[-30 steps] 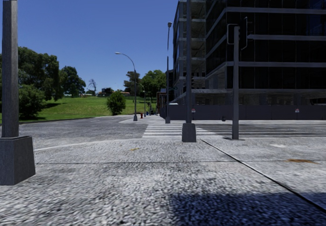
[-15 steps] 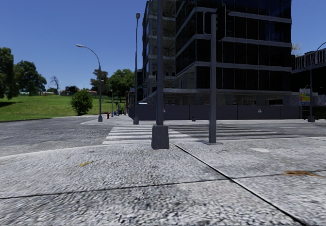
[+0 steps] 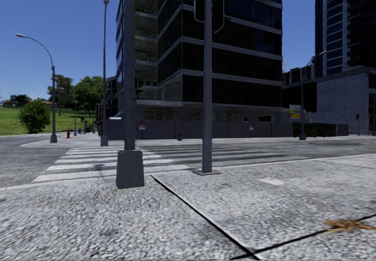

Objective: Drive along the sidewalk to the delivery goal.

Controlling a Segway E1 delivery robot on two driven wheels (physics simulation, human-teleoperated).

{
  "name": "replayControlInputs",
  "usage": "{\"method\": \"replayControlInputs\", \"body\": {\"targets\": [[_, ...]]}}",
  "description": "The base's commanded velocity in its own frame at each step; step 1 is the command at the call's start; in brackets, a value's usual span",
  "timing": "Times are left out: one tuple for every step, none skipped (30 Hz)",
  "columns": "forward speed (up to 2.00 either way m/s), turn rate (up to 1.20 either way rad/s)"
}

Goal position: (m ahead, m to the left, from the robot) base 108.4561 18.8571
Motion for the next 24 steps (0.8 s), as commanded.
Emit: {"method": "replayControlInputs", "body": {"targets": [[1.91,-0.54],[1.91,-0.54],[1.91,-0.54],[1.91,-0.54],[1.91,-0.54],[1.91,-0.54],[1.91,-0.54],[1.91,-0.54],[1.91,-0.54],[1.91,-0.54],[1.91,-0.54],[1.91,-0.54],[1.91,-0.54],[1.91,-0.54],[1.91,-0.54],[1.91,-0.54],[1.91,-0.54],[1.91,-0.54],[1.91,-0.54],[1.91,-0.54],[1.91,-0.54],[1.91,-0.54],[1.91,-0.54],[1.91,-0.58]]}}
